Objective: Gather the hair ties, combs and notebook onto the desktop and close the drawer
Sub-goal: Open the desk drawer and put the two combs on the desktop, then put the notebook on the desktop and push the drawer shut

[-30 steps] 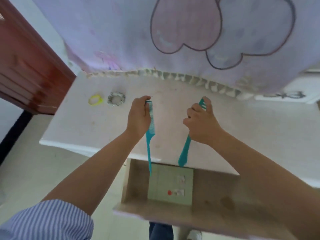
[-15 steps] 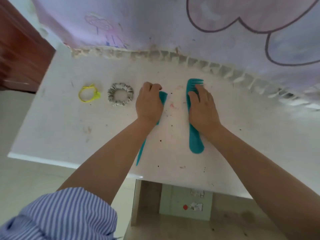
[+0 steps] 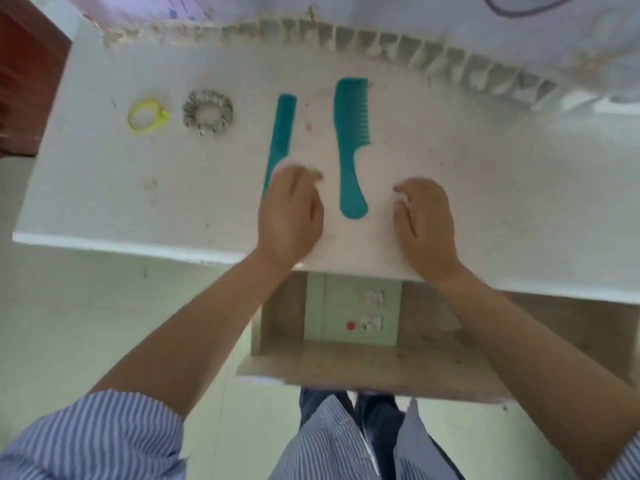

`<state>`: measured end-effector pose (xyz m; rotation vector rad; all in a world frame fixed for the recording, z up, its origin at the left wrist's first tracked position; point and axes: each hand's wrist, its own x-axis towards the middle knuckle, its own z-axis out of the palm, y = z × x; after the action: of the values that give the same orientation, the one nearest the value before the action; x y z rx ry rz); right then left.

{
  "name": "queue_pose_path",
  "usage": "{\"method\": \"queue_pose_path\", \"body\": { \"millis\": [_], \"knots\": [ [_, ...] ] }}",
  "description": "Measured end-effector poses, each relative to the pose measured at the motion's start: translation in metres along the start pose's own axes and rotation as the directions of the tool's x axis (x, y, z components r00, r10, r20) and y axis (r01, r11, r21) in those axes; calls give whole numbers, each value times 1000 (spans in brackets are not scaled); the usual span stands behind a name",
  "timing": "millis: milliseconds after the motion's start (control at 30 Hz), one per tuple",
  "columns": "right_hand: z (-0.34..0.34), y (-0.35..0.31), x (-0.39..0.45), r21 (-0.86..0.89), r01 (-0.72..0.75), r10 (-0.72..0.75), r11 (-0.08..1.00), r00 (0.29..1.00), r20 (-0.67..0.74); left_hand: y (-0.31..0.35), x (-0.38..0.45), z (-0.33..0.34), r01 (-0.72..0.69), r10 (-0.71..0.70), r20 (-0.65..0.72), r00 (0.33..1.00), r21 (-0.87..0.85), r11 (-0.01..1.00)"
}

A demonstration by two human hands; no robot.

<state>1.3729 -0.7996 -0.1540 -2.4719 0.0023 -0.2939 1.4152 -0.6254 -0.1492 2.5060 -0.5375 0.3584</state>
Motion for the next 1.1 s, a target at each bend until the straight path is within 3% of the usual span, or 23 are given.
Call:
{"method": "queue_pose_path", "body": {
  "millis": [67,100,167,233,267,300,367,467,567,633,667,767,833,900,967,1000,1100],
  "knots": [
    [-14,8,-65,-26,66,-64,997,996,67,22,-72,0,-169,171,204,964,-28,985],
    [-15,14,-93,-52,39,-31,998,989,145,30,-103,5,-176,167,340,926,-5,984],
    [-5,28,-129,-121,-198,228,973,917,329,36,-144,24,61,-116,560,820,115,991],
    [14,41,-138,-191,-534,551,824,675,490,30,-157,45,481,-535,580,615,262,837],
    [26,47,-137,-155,-667,629,729,562,538,27,-156,54,630,-651,569,502,275,727],
    [37,51,-136,-77,-758,660,647,507,554,25,-154,64,721,-701,571,427,253,645],
    [55,54,-132,73,-844,696,532,484,531,25,-149,79,797,-732,572,370,209,566],
    [68,60,-132,185,-884,725,429,459,513,19,-150,90,829,-800,490,347,239,505],
    [60,71,-135,206,-897,695,391,435,573,12,-153,79,815,-776,492,396,201,543],
    [42,74,-143,173,-875,636,453,453,625,19,-159,65,761,-702,507,501,129,636],
    [29,72,-147,185,-846,593,500,491,638,27,-162,54,711,-654,496,571,98,696],
    [-16,62,-156,290,-602,345,744,717,606,52,-166,20,504,-445,485,753,10,864],
    [-48,57,-150,297,-393,175,870,811,559,64,-153,1,348,-277,489,827,-60,936],
    [-78,54,-136,341,-309,120,888,871,477,74,-124,-7,310,-217,448,868,-145,940],
    [-100,55,-118,473,-392,229,789,902,366,86,-86,-9,338,-263,308,914,-226,914],
    [-106,57,-108,571,-448,314,688,893,322,93,-67,-9,307,-262,216,940,-209,928],
    [-110,55,-81,817,-513,568,263,767,299,110,-29,3,187,-186,87,979,-6,982]
  ]
}}
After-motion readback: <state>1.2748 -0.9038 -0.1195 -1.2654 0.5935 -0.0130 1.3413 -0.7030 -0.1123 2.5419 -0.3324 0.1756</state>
